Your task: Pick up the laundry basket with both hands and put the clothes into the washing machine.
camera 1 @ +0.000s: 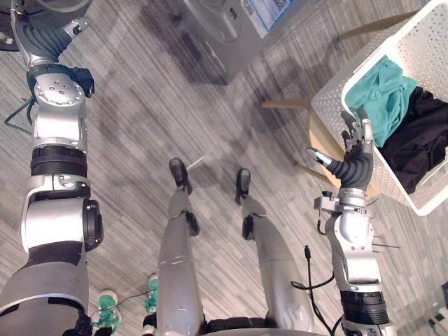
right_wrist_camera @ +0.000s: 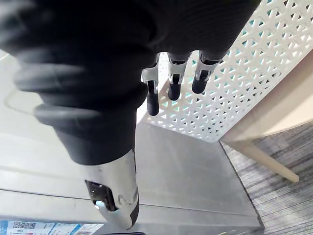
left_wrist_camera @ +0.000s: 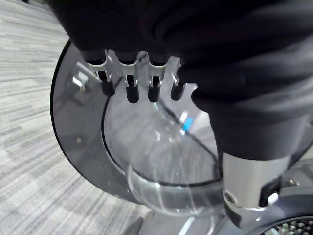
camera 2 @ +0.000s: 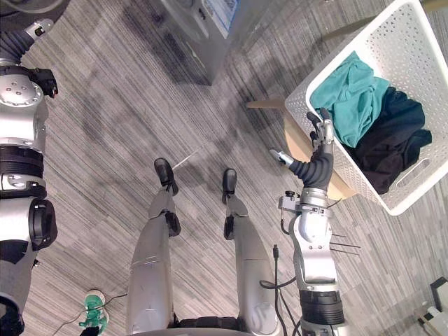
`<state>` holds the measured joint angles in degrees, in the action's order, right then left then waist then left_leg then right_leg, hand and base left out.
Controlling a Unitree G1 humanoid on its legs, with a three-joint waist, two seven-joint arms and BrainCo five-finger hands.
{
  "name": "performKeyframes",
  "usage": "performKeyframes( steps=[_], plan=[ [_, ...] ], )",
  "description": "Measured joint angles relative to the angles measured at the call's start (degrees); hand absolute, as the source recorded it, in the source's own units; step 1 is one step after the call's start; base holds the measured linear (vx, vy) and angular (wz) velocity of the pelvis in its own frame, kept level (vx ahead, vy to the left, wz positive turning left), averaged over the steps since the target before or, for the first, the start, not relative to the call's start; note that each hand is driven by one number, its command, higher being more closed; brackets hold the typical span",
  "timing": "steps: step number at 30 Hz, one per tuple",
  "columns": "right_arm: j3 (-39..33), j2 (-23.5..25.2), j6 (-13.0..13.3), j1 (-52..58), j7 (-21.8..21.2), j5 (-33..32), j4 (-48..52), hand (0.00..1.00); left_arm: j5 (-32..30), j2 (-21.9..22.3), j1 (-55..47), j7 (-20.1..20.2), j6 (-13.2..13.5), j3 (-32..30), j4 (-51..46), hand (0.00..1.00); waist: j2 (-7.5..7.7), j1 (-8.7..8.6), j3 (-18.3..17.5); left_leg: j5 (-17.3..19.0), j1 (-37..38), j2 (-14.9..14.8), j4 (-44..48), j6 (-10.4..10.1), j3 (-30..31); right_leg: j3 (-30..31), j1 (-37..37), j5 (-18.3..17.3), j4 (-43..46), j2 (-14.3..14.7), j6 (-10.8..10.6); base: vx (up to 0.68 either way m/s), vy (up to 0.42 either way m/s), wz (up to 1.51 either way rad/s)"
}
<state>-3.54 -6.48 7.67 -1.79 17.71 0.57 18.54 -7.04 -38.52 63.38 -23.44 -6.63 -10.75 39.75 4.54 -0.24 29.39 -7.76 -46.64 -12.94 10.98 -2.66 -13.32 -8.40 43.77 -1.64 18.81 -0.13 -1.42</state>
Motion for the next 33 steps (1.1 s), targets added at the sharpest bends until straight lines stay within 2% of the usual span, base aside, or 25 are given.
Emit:
performKeyframes(
  steps=[4, 10, 13, 15, 18, 19, 20, 23, 25, 29, 30, 32, 33],
  plan=[
    [0.0, -0.2, 1.2, 2.0, -0.1, 0.0, 1.3, 0.00, -2.8, -0.1, -0.3, -0.8, -1.9, -4.0, -1.2, 0.00, 0.06, -0.19, 0.0, 0.4, -0.4, -0.1, 1.0, 0.3, -0.1, -0.2, 0.0, 0.0, 0.0, -0.1, 0.0, 0.01, -0.006, -0.01],
    [0.2, -0.2, 2.4, 2.5, -0.6, -0.9, 1.6, 0.00, -5.4, -4.0, -3.9, -1.7, -2.8, -11.3, -2.0, 0.00, 0.21, -0.05, -0.1, 0.9, -0.4, -1.0, 3.2, 0.6, -0.1, -0.8, -1.8, 0.7, -1.2, 0.5, 0.9, 0.04, -0.032, -0.01],
    [1.1, -0.3, 2.6, 2.6, -1.4, -1.1, 3.0, 0.00, -5.5, -3.5, -8.8, -1.7, -2.8, -12.9, -2.2, 0.00, 0.42, 0.68, -0.3, 1.7, 2.0, -1.4, 3.9, 0.4, -0.4, -0.5, -4.4, 0.7, -1.7, 0.8, 1.0, 0.04, -0.040, -0.04],
    [1.7, -0.3, 2.6, 2.6, -1.6, -1.1, 3.2, 0.00, -5.4, -0.5, -13.5, -1.7, -2.8, -14.7, -4.3, 0.00, 0.48, 1.19, -0.3, 2.2, 4.7, -1.5, 3.9, 0.4, -1.1, -0.2, -6.8, 0.8, -2.0, 0.8, 1.0, 0.04, -0.047, -0.06],
    [1.5, -0.3, 1.9, 2.6, -1.6, -0.7, 4.0, 0.00, -2.6, 7.0, -27.0, -1.5, -0.7, -14.6, -12.0, 0.00, 0.38, 1.25, -1.4, 3.3, 9.5, -1.3, 3.9, 0.3, -1.9, 0.4, -11.0, 0.0, -2.1, 0.5, 0.9, 0.05, -0.021, -0.03],
    [1.5, -0.2, 1.7, 2.9, -1.6, -0.4, 4.3, 0.00, -1.3, 11.6, -32.7, -1.2, 0.3, -14.0, -13.9, 0.00, 0.36, 1.23, -2.5, 4.2, 11.7, -1.0, 3.8, -0.1, -2.7, 0.7, -12.7, -1.0, -1.7, 0.0, 1.1, 0.05, -0.002, -0.07],
    [1.4, -0.2, 0.7, 3.7, -1.6, 0.2, 4.3, 0.00, 0.9, 15.9, -38.7, -0.1, 1.1, -12.7, -14.5, 0.00, 0.33, 1.22, -5.8, 5.0, 12.7, -0.8, 3.5, -0.2, -3.6, 1.0, -13.2, -1.7, -1.5, -0.2, 1.3, 0.06, -0.001, -0.08],
    [1.1, -0.1, -1.2, 5.1, -1.8, 2.1, 4.1, 0.00, 2.8, 24.0, -51.1, 2.4, 2.1, -7.9, -14.8, 0.00, 0.25, 1.16, -9.9, 5.7, 18.7, 0.1, 2.2, -0.3, -5.0, 2.3, -17.1, -3.7, -0.6, -1.1, 0.6, 0.10, -0.017, -0.08],
    [0.8, -0.1, -2.0, 5.4, -1.9, 2.9, 2.3, 0.00, 2.9, 27.8, -57.6, 3.9, 2.6, -5.2, -14.4, 0.00, 0.00, 1.16, -12.8, 6.2, 21.9, 0.3, 1.5, -0.6, -6.3, 3.4, -19.0, -4.2, -0.7, -1.2, 0.4, 0.09, -0.031, -0.20],
    [-1.4, -0.2, -3.4, 4.7, -3.6, 6.6, -4.8, 0.00, 2.1, 31.3, -66.1, 7.7, 3.5, -1.7, -6.0, 0.00, -1.18, 0.62, -16.8, 7.6, 30.3, 1.1, -1.1, -1.1, -11.4, 9.0, -23.7, -4.2, -2.6, -0.5, -0.1, 0.12, 0.001, -0.71],
    [-2.3, -0.6, -4.4, 3.5, -4.1, 7.7, -8.1, 0.00, 1.5, 32.0, -68.2, 8.9, 3.5, -1.0, -2.6, 0.00, -2.46, -0.49, -17.9, 8.4, 32.2, 0.8, -1.2, -0.9, -13.6, 11.4, -25.0, -3.1, -4.5, 0.1, -0.5, 0.08, 0.018, -0.80],
    [-2.3, -1.3, -5.4, 2.3, -4.8, 9.0, -11.6, 0.00, 0.8, 32.4, -70.0, 10.2, 3.6, -1.2, 0.7, 0.00, -3.28, -0.59, -18.4, 9.2, 35.6, -0.2, -2.2, -1.1, -17.9, 10.9, -25.9, -2.0, -6.9, -0.2, -1.5, 0.07, 0.019, -1.11],
    [-2.3, -1.4, -5.7, 1.9, -5.2, 9.3, -12.5, 0.00, 0.6, 32.5, -70.5, 10.5, 3.6, -1.3, 1.6, 0.00, -3.29, -0.56, -18.4, 9.6, 36.8, -0.1, -2.4, -1.0, -19.5, 7.6, -26.3, -2.5, -7.4, -1.7, 0.9, 0.05, 0.028, -1.30]
  ],
)
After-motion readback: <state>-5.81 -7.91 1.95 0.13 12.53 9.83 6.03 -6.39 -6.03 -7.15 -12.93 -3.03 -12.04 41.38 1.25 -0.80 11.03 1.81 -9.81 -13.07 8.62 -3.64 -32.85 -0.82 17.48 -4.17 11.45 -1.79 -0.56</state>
